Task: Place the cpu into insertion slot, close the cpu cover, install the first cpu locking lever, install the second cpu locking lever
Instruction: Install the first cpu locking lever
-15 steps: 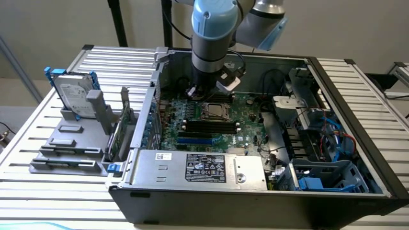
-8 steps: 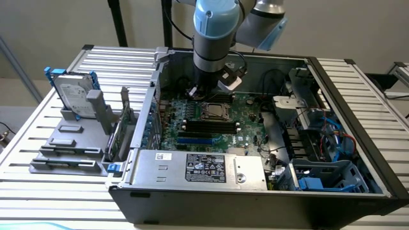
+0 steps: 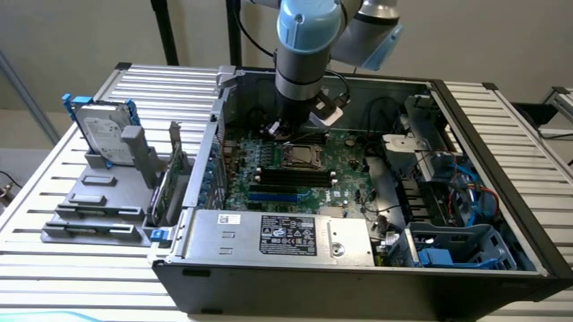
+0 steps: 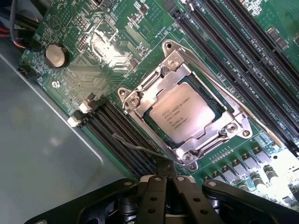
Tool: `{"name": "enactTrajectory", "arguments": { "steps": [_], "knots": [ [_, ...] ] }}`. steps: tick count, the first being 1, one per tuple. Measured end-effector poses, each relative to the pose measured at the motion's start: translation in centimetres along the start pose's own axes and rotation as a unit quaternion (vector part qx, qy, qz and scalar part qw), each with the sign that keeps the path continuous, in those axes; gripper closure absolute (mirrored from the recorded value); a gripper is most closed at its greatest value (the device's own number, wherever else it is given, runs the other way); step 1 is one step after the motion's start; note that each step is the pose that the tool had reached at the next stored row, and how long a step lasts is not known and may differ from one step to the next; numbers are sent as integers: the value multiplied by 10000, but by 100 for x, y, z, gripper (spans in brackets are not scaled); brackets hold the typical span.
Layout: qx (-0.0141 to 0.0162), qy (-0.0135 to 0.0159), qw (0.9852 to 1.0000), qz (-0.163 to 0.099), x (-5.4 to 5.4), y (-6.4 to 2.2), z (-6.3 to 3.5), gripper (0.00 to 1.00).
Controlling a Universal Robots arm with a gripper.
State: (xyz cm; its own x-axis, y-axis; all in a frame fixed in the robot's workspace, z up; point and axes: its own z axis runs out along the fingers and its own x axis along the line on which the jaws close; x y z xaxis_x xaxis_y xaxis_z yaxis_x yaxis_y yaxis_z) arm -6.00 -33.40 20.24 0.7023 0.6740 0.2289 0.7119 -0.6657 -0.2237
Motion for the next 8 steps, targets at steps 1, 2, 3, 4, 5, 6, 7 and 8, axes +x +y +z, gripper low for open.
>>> {"name": "enactTrajectory", "arguments": {
  "steps": [1,2,3,4,5,6,7,8],
  "knots": [
    [-4,-4,10000,0,9,5,1,89],
    [-8,-8,10000,0,19,9,3,89],
    [-12,-12,10000,0,29,12,4,89],
    [-17,-17,10000,0,38,14,7,89],
    [-22,-21,10000,1,46,12,9,89],
    [-27,-27,10000,0,52,12,11,89],
    [-32,-32,10000,0,56,11,12,89],
    [-35,-36,10000,0,58,12,13,89]
  ]
}}
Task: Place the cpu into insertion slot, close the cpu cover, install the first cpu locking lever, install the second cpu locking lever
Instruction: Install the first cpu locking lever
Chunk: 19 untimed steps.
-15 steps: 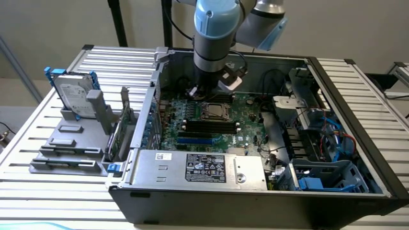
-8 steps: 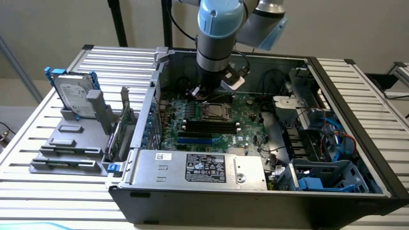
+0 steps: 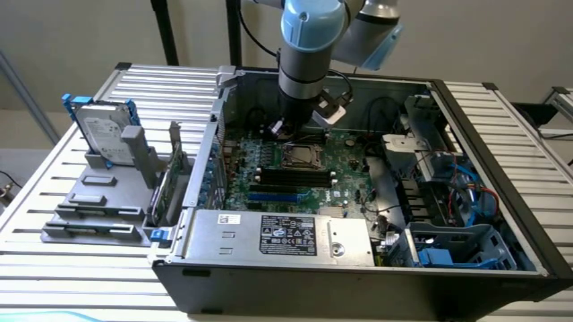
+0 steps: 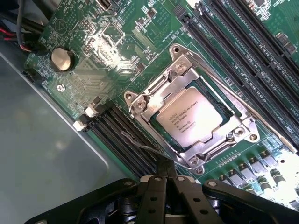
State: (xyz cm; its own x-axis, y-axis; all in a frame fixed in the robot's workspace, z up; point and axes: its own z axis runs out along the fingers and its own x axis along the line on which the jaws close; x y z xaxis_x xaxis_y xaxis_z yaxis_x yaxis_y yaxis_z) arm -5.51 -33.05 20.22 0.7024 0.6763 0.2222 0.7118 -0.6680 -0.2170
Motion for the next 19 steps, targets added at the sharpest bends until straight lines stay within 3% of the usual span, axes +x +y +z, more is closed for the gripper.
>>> {"name": "enactTrajectory", "arguments": {
  "steps": [8,19],
  "knots": [
    [-12,-14,10000,0,34,24,9,89],
    [2,-54,10000,12,84,88,37,89]
  ]
}}
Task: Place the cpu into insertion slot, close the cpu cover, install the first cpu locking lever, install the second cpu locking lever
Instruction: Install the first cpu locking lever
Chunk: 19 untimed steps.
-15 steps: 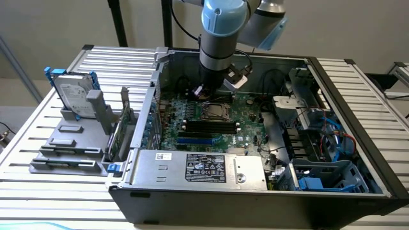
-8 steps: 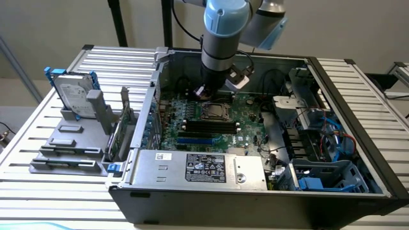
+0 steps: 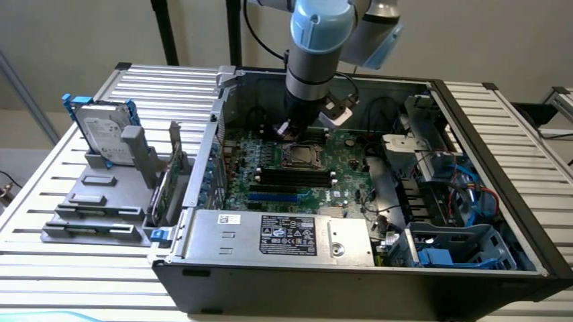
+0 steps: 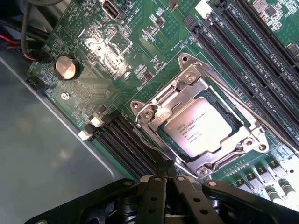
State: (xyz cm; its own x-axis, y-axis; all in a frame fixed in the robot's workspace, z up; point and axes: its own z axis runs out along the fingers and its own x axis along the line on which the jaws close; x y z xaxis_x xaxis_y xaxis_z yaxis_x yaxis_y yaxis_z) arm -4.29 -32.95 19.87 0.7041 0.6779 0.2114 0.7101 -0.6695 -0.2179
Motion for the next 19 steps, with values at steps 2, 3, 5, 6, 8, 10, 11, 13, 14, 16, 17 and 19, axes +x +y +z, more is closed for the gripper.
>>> {"name": "enactTrajectory", "arguments": {
  "steps": [2,3,5,6,8,10,11,13,14,16,17,19],
  "knots": [
    [5,-12,10000,3,7,9,2,89],
    [7,-18,10000,5,11,12,3,89],
    [10,-29,10000,7,17,20,5,89],
    [11,-34,10000,8,21,24,6,89],
    [13,-43,10000,10,29,33,7,89],
    [14,-49,10000,10,36,41,8,89],
    [14,-51,10000,10,40,45,9,89],
    [15,-55,10000,10,48,54,11,89],
    [16,-57,10000,10,53,59,11,89],
    [15,-61,10000,10,61,68,13,89],
    [16,-65,10000,10,65,73,14,89],
    [15,-69,10000,9,73,82,15,89]
  ]
}}
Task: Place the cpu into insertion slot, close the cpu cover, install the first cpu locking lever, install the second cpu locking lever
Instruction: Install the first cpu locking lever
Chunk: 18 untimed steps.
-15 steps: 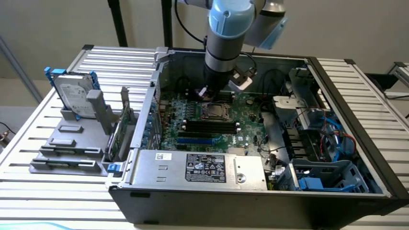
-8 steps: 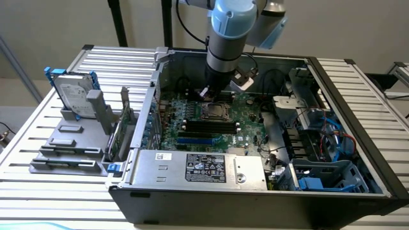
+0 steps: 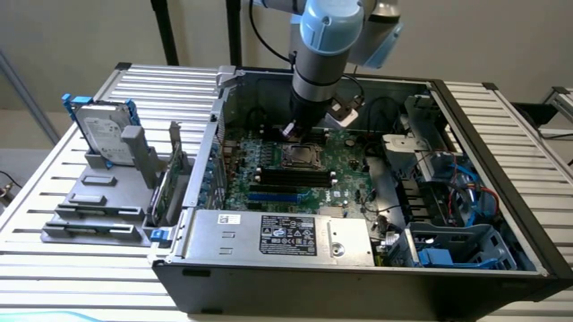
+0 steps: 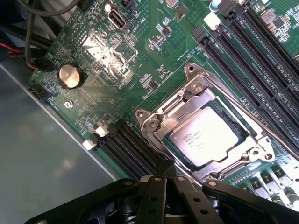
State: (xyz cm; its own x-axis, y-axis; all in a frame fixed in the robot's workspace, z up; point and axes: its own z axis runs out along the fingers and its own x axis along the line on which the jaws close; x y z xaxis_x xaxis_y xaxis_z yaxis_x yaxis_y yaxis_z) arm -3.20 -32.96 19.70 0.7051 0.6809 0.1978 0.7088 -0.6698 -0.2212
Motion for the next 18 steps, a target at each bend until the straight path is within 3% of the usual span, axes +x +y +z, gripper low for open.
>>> {"name": "enactTrajectory", "arguments": {
  "steps": [18],
  "knots": [
    [17,-26,10000,-87,63,75,18,89]
  ]
}}
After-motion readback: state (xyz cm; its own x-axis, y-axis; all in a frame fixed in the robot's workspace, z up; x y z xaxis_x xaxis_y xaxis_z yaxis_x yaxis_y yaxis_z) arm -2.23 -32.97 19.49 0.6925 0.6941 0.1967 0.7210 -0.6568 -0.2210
